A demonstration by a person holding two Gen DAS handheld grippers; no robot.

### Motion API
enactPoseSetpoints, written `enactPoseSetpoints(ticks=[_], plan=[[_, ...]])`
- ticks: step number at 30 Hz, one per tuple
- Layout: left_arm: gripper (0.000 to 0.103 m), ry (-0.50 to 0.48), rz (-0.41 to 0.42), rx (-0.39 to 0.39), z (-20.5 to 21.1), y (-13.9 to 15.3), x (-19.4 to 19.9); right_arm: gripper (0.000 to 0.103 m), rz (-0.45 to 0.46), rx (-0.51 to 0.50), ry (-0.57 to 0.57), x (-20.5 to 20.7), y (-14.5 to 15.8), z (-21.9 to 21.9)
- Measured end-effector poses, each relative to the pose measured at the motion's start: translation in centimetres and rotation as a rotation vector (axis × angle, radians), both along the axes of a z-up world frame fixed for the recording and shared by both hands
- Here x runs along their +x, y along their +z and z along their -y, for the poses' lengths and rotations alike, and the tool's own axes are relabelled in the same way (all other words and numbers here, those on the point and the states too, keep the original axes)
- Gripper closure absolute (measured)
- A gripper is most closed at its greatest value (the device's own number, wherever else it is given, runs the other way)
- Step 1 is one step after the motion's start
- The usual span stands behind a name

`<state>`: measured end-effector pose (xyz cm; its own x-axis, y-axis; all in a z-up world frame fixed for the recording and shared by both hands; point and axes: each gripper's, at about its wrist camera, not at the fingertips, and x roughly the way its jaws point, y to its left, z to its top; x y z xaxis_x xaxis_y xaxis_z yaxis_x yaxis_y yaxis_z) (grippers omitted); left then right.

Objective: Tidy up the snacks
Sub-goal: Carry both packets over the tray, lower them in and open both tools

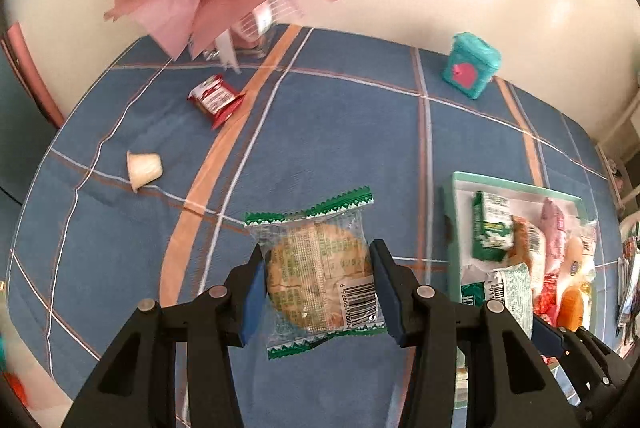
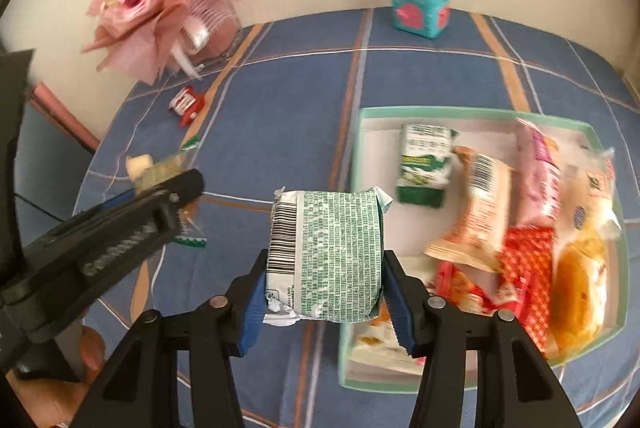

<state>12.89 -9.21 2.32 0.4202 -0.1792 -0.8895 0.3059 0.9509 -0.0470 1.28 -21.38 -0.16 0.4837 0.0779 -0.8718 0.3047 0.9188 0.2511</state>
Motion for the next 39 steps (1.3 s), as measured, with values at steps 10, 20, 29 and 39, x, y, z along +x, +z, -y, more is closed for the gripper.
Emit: enactPoseSetpoints(ticks=[10, 20, 29, 39], plan=[[0.052, -0.044, 0.007, -0.037, 4.4, 0.8, -2.0, 0.048, 0.013, -0.011, -0.149, -2.0, 0.5, 7.0], [0.052, -0.179, 0.0, 0.03, 10.6, -0.7, -3.8, 0.047, 0.023, -0.003, -0.239, -3.0, 0.1, 12.3], [0.052, -0.216, -0.041, 0.051, 12.9, -2.6, -4.0, 0.047, 0.003, 0.012, -0.275, -3.0, -1.2, 14.4], [0.052, -0.273, -0.033, 0.082, 15.1, -3.3, -4.9, 0.047, 0.005, 0.01, -0.287, -2.6, -2.0, 14.9]])
